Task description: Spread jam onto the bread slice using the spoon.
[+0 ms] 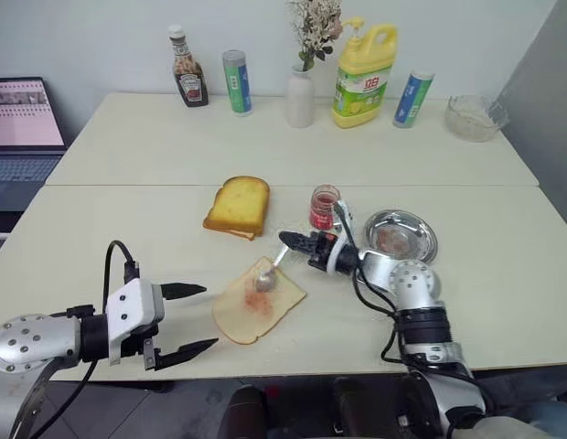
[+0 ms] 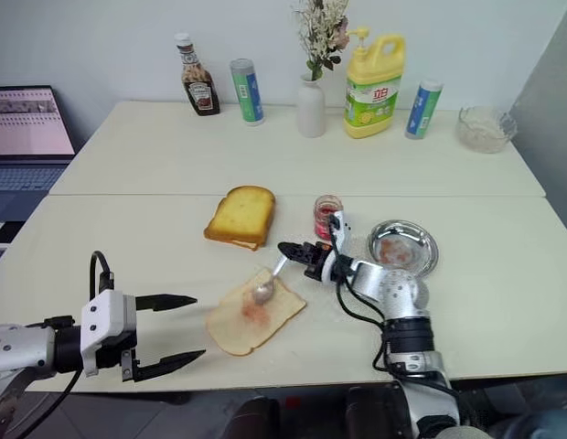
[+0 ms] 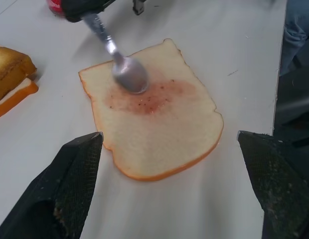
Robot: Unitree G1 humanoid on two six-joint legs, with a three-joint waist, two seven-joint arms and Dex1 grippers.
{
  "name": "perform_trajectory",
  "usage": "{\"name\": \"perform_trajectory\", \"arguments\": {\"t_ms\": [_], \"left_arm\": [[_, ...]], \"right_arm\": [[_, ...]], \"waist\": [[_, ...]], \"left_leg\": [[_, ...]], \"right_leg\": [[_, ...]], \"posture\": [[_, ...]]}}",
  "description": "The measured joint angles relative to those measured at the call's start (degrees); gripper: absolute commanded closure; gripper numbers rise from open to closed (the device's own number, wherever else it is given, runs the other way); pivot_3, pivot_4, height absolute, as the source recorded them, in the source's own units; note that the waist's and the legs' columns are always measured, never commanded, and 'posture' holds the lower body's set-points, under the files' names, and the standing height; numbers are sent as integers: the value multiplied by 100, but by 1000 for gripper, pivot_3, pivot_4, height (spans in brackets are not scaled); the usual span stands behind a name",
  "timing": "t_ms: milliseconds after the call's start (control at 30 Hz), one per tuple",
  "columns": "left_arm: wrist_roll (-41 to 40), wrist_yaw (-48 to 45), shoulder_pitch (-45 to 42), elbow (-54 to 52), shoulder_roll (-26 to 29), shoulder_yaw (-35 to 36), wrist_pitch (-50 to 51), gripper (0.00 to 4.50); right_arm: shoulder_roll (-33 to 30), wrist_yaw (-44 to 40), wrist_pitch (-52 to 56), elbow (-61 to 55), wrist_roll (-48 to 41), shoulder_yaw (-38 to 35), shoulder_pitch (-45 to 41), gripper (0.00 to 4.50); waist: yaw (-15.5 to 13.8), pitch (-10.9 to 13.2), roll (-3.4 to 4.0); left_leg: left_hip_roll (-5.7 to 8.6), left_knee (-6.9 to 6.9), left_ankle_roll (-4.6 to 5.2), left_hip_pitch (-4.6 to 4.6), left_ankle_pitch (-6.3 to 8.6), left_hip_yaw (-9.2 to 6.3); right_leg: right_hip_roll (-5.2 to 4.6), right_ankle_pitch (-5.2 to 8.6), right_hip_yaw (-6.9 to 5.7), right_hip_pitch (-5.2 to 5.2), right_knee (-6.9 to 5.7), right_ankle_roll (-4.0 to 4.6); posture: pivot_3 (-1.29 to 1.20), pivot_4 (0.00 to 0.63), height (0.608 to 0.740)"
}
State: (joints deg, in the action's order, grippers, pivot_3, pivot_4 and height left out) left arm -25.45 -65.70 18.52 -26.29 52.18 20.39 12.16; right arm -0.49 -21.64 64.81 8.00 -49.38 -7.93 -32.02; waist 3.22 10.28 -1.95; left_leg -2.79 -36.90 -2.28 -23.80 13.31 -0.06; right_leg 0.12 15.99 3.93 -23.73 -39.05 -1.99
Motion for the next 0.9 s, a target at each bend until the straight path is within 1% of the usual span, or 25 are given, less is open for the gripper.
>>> {"name": "perform_trajectory", "arguments": {"t_ms": [100, 233, 467, 667, 767, 900], "left_arm": [[2, 5, -10, 0, -7, -3, -4, 0], [8, 16, -22, 0, -16, -23, -4, 0], [12, 90, -33, -6, -21, -89, -2, 0], [41, 123, -124, -2, -21, -112, -3, 0], [63, 127, -169, 6, -21, -171, -5, 0], [86, 126, -229, 32, -21, -227, -9, 0]], "right_arm": [[-251, -214, 413, -299, -167, 44, 68, 4483], [-369, -332, 525, -414, -164, 154, 106, 4483], [122, -73, -563, 44, 502, 241, -121, 4483], [367, 55, -1214, 362, 783, 193, -312, 4483], [350, 27, -1254, 360, 780, 184, -305, 4483], [126, -245, -819, 120, 658, 304, -140, 4483]], "waist": [[7, 0, 0], [10, 0, 0], [13, 0, 0], [8, 0, 0], [9, 0, 1], [7, 0, 1]], "left_leg": [[-2, 0, 0, 2, 0, -1], [-3, 0, 0, 3, 0, -1], [-3, 0, 0, 2, 0, 0], [-2, 0, 0, 2, 0, 0], [-3, 0, 0, 2, 0, 0], [-3, 1, 0, 2, 0, 0]], "right_leg": [[3, 0, 0, 0, -2, 0], [7, 0, 1, -1, -2, -1], [7, 0, 2, -2, -2, -1], [6, 0, 1, -1, -2, 0], [6, 0, 1, -1, -2, 0], [5, 0, 1, -1, -2, 0]], "posture": [[0, 150, 740], [0, 150, 740], [0, 150, 740], [0, 150, 740], [0, 150, 740], [0, 150, 740]]}}
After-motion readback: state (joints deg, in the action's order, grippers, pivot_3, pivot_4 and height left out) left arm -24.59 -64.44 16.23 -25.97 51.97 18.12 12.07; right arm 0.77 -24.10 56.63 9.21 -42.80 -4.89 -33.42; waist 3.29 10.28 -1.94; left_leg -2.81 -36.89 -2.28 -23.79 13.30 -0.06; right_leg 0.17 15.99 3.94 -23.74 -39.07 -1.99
